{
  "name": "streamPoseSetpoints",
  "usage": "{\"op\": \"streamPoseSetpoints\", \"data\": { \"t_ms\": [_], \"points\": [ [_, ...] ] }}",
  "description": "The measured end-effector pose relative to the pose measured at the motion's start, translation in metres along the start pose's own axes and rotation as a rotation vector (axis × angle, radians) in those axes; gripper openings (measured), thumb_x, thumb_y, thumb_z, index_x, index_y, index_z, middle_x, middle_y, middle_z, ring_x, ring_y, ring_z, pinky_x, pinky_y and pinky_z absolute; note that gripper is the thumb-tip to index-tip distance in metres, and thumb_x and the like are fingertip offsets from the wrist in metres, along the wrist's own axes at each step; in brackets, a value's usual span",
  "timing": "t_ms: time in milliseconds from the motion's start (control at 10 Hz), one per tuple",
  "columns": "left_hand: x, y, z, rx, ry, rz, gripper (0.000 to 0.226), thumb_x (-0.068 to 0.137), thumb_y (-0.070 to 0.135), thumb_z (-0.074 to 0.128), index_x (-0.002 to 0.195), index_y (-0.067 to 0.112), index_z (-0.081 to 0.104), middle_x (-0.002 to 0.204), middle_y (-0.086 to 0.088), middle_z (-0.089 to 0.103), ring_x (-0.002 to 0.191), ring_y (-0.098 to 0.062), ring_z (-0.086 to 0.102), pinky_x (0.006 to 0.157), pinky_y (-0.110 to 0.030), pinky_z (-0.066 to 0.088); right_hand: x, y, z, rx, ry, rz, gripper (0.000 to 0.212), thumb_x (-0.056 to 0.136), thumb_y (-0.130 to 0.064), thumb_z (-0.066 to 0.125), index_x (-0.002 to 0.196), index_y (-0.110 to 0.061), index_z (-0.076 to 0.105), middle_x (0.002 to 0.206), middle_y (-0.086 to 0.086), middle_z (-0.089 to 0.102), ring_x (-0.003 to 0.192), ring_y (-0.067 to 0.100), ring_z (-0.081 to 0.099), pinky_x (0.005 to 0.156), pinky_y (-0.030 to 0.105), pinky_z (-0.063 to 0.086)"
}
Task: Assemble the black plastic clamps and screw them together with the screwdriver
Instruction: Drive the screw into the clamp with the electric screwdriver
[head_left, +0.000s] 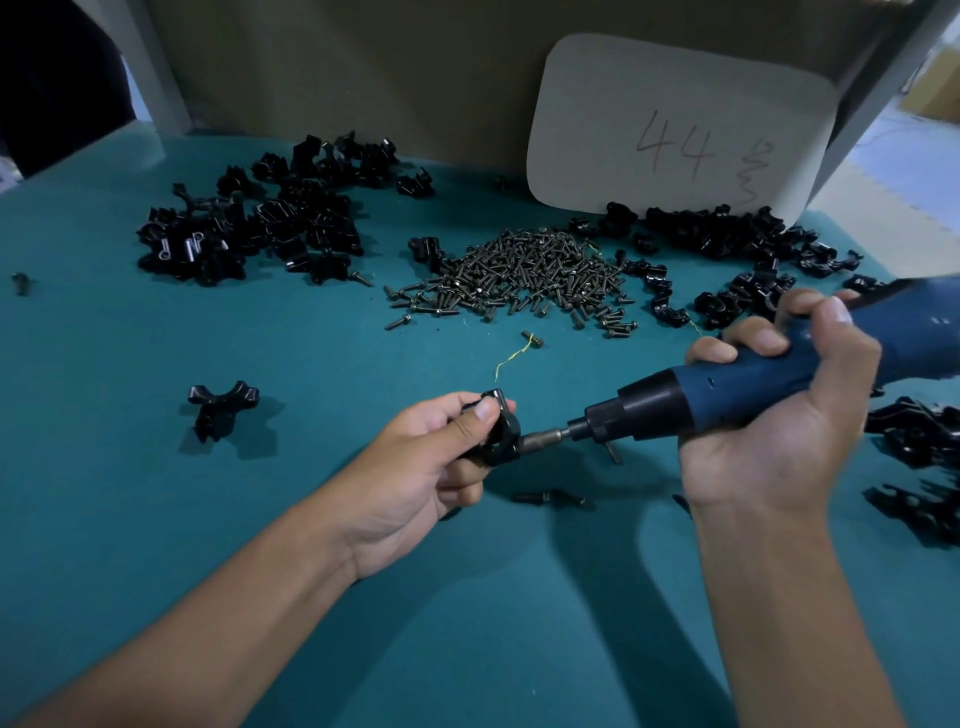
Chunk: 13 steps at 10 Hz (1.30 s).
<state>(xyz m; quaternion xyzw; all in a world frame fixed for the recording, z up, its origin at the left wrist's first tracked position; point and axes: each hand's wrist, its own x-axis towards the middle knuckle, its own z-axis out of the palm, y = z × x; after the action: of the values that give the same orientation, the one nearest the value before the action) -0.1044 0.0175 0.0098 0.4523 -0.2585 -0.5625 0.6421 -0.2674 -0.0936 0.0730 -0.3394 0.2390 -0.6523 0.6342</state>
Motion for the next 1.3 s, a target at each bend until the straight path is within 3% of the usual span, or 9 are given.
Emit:
{"op": "streamPoseSetpoints", "data": {
  "t_ms": [200, 400, 500, 600, 800, 1000, 1100, 1200, 1300],
  "points": [
    [0.001, 0.0, -0.003, -0.015, -0.032, -0.019, 0.036, 0.089, 0.032, 0.062, 0.115, 0.006, 0.063, 0.069, 0.008, 0.044, 0.049, -0.004, 0.022, 0.047, -0.017, 0.026, 0.007, -0.004, 0.002, 0.179, -0.113, 0.075, 0.025, 0.099, -0.018, 0.051, 0.122, -0.017, 0.04, 0.102, -0.008, 0.057, 0.072, 0.007, 0.048, 0.064, 0.025, 0.045],
    [0.003, 0.001, -0.008, 0.039, -0.023, 0.076, 0.035, 0.09, 0.038, 0.066, 0.113, 0.011, 0.065, 0.073, 0.011, 0.056, 0.05, -0.004, 0.025, 0.049, -0.016, 0.029, 0.022, -0.014, -0.004, 0.311, -0.194, 0.09, 0.015, 0.091, -0.016, 0.061, 0.104, -0.02, 0.054, 0.092, -0.007, 0.064, 0.068, 0.006, 0.055, 0.064, 0.024, 0.048],
    [0.005, 0.001, -0.008, 0.087, 0.129, 0.175, 0.034, 0.084, 0.039, 0.066, 0.108, 0.016, 0.068, 0.084, 0.005, 0.057, 0.049, -0.004, 0.029, 0.052, -0.015, 0.034, 0.04, -0.02, -0.013, 0.434, 0.013, 0.074, 0.031, 0.087, -0.022, 0.068, 0.113, -0.015, 0.054, 0.093, -0.003, 0.064, 0.077, 0.011, 0.062, 0.078, 0.025, 0.052],
    [0.008, -0.002, -0.006, 0.07, 0.244, 0.27, 0.032, 0.081, 0.038, 0.065, 0.107, 0.019, 0.068, 0.087, 0.005, 0.06, 0.053, -0.004, 0.035, 0.054, -0.015, 0.037, 0.046, -0.003, -0.013, 0.329, 0.32, 0.153, 0.039, 0.086, -0.029, 0.076, 0.12, -0.018, 0.061, 0.109, -0.005, 0.074, 0.099, 0.012, 0.072, 0.096, 0.032, 0.053],
    [0.003, 0.0, -0.005, -0.001, 0.31, 0.331, 0.018, 0.092, 0.016, 0.063, 0.094, 0.03, 0.075, 0.088, 0.004, 0.06, 0.061, -0.007, 0.04, 0.064, -0.025, 0.036, 0.056, 0.056, -0.004, -0.199, 0.472, 0.338, 0.043, 0.093, -0.035, 0.073, 0.123, -0.018, 0.048, 0.114, -0.001, 0.064, 0.099, 0.015, 0.064, 0.085, 0.034, 0.047],
    [-0.006, -0.001, 0.003, 0.329, 0.257, 0.448, 0.024, 0.089, 0.031, 0.058, 0.105, 0.047, 0.065, 0.096, 0.02, 0.068, 0.084, -0.003, 0.06, 0.082, -0.018, 0.05, 0.077, 0.045, -0.025, -0.722, 0.122, 0.549, 0.031, 0.089, -0.046, 0.074, 0.099, -0.021, 0.06, 0.1, 0.002, 0.072, 0.084, 0.02, 0.072, 0.056, 0.029, 0.057],
    [-0.012, -0.006, 0.005, 0.48, 0.187, 0.495, 0.029, 0.088, 0.041, 0.065, 0.115, 0.049, 0.06, 0.116, 0.018, 0.068, 0.111, -0.005, 0.064, 0.096, -0.018, 0.048, 0.083, 0.032, -0.035, -1.117, -0.01, 0.683, 0.059, 0.088, -0.066, 0.062, 0.099, -0.008, 0.067, 0.076, 0.006, 0.075, 0.055, 0.016, 0.067, 0.05, 0.026, 0.049],
    [-0.014, -0.01, 0.007, 0.714, 0.158, 0.61, 0.033, 0.085, 0.047, 0.067, 0.117, 0.043, 0.063, 0.117, 0.017, 0.067, 0.114, -0.012, 0.063, 0.095, -0.024, 0.049, 0.087, 0.021, -0.027, -1.498, -0.119, 0.666, 0.068, 0.097, -0.069, 0.044, 0.081, -0.006, 0.065, 0.057, 0.002, 0.061, 0.046, 0.015, 0.049, 0.048, 0.024, 0.038],
    [-0.012, -0.011, 0.008, 0.848, 0.132, 0.771, 0.03, 0.084, 0.041, 0.072, 0.113, 0.034, 0.067, 0.115, 0.02, 0.062, 0.113, -0.007, 0.061, 0.093, -0.017, 0.046, 0.074, 0.011, -0.005, -1.633, -0.356, 0.389, 0.056, 0.104, -0.055, 0.042, 0.087, -0.007, 0.067, 0.073, 0.005, 0.068, 0.061, 0.018, 0.057, 0.057, 0.03, 0.048]
  ]
}}
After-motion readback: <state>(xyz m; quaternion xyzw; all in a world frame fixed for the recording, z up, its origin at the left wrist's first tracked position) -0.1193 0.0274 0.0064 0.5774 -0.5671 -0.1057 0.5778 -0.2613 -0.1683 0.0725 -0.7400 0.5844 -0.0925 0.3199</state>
